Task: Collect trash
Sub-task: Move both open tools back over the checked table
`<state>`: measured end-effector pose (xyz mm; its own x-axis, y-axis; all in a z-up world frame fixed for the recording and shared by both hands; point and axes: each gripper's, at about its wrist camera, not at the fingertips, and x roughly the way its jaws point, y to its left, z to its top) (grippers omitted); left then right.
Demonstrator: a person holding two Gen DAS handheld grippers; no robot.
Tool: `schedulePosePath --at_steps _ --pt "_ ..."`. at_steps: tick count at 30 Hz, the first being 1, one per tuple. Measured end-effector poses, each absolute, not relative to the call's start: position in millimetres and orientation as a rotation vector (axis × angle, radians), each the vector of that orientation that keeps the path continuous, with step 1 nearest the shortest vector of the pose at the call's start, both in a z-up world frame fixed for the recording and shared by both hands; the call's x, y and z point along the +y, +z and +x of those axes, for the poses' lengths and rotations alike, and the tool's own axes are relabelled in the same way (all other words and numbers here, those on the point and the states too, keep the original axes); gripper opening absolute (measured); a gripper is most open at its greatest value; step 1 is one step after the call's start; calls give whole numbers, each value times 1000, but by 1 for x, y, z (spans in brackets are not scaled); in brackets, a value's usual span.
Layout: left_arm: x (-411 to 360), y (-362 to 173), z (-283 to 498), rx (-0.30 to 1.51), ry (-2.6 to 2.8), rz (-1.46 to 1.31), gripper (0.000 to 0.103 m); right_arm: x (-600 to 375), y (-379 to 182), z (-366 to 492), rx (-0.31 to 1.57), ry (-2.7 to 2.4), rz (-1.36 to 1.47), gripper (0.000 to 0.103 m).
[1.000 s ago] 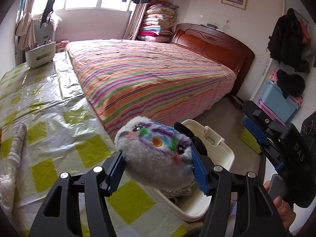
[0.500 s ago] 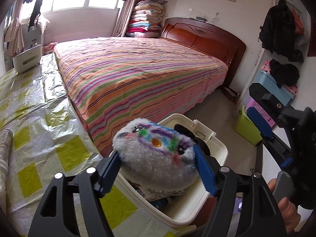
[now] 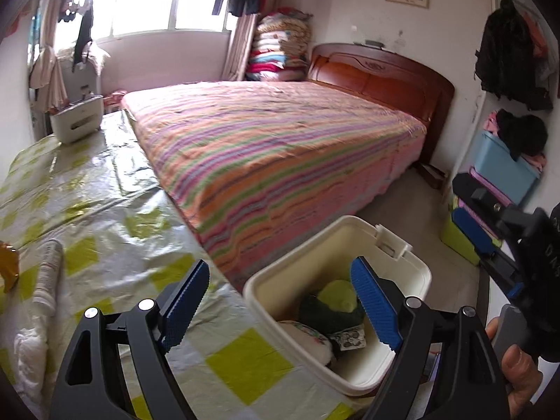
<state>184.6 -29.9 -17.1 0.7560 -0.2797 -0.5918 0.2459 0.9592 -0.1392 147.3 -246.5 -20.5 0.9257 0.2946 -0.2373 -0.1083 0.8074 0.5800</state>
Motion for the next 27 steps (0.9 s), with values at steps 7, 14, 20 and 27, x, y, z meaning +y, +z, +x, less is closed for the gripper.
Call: schedulePosePath --at_steps 7,14,20,27 --pt "6 -10 175 624 -193 -56 81 -219 -27 160 391 267 582 87" --pt "65 -1 152 595 -44 -58 81 -180 -22 161 412 370 532 88" --pt "139 9 123 576 96 -148 81 -119 -23 157 479 501 442 88" --pt "236 22 93 565 305 -210 81 -5 -25 167 636 699 228 88"
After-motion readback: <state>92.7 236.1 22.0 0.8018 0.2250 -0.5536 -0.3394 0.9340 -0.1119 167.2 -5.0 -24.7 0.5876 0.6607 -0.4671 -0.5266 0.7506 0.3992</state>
